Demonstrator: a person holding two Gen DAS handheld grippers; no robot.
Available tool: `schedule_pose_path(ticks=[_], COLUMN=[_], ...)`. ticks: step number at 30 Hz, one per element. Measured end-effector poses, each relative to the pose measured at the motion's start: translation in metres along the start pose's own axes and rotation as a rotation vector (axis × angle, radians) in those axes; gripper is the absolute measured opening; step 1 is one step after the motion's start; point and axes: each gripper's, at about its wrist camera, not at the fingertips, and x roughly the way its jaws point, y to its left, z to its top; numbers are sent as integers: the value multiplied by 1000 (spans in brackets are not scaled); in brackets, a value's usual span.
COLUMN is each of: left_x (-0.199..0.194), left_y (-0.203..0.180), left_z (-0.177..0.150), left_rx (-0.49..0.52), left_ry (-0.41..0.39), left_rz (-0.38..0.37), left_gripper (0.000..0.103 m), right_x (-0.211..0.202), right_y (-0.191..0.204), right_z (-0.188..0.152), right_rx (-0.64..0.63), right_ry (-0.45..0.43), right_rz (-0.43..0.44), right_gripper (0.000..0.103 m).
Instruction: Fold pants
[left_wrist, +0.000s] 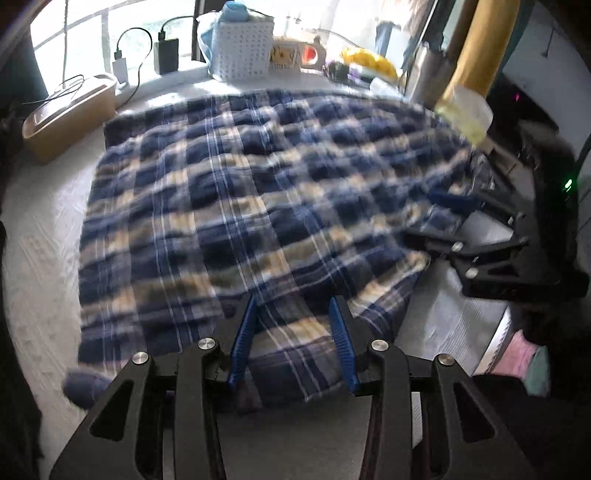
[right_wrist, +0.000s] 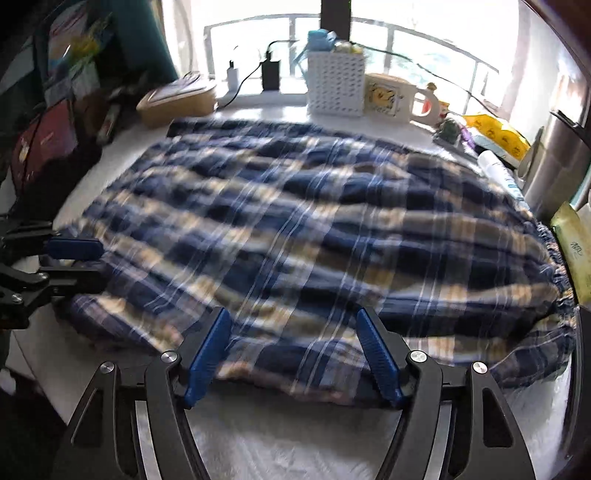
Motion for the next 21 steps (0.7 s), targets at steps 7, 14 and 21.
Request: schedule_pose_path(ticks=[7, 14, 21], left_x=[-11, -35, -10], left_y=[-5, -2, -25], left_z=[-16, -19, 6], left_rx=[45, 40, 75], left_ry=[-22, -53, -88], left_rz=[62, 24, 10], left_gripper=[56, 67, 67], right_x=[-11, -28, -45], right_y=[-1, -1, 7], right_z=[-13, -31, -8], right_rx=[-23, -39, 4], right_ry=[-5, 19, -76], right_rz=[-9, -15, 69], right_gripper=[73, 73, 73])
